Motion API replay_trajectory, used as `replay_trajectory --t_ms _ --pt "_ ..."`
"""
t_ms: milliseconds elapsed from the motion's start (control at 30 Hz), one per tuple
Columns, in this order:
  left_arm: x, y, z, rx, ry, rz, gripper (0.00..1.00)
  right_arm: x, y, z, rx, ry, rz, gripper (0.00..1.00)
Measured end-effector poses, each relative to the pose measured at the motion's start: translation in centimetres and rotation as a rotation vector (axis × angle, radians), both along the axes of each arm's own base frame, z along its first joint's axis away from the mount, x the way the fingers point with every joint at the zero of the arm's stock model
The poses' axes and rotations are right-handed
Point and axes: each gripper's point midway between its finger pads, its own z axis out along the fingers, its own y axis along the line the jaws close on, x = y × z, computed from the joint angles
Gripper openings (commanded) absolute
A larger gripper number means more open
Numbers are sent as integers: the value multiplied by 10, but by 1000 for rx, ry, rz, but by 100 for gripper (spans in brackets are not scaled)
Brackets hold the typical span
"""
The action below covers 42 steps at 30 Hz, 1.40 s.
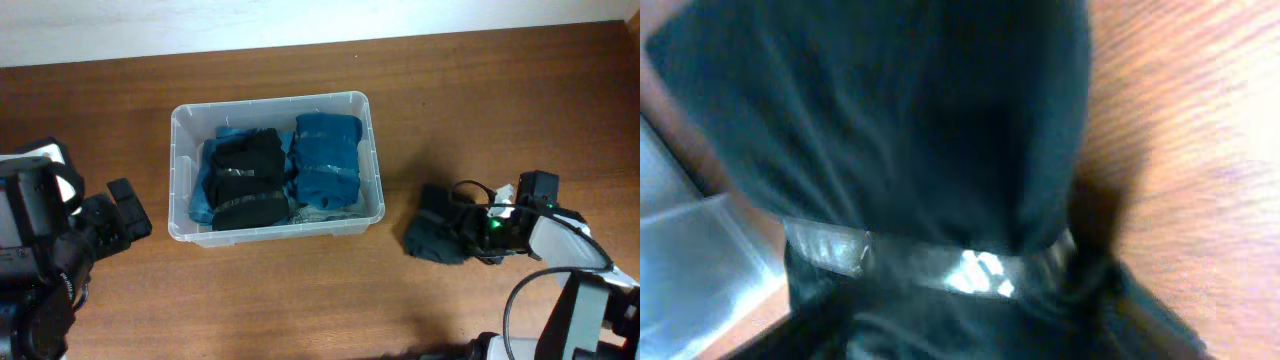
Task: Pack container
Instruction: 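Withdraw the right gripper to the second black garment on the table, then grasp the second black taped garment with the right gripper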
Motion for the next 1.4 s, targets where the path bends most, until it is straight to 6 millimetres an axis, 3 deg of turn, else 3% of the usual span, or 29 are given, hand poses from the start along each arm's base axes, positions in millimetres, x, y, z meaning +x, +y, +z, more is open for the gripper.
replay_trajectory --t_ms 133,333,367,500,600,800,1000,1067,1200,1400 --pt "0 0 0 0 0 0 100 2 6 -3 34 -20 14 34" --pt "0 0 0 0 0 0 100 2 10 -3 55 -32 30 27" --pt "0 0 0 0 0 0 100 3 11 -3 60 -37 36 47" --pt "0 0 0 0 0 0 100 1 16 2 87 -29 50 81" --pt "0 0 0 0 0 0 100 3 16 8 89 -23 48 88" --pt "0 0 0 0 0 0 100 6 5 9 78 -24 5 89" --pt "0 0 0 0 0 -1 100 12 -35 10 51 -67 -131 86" --pt "0 0 0 0 0 0 100 14 -40 10 43 -80 -142 84" --pt "0 0 0 0 0 0 100 19 -38 9 19 -114 -113 82" --pt "0 0 0 0 0 0 100 32 -6 10 4 -171 45 82"
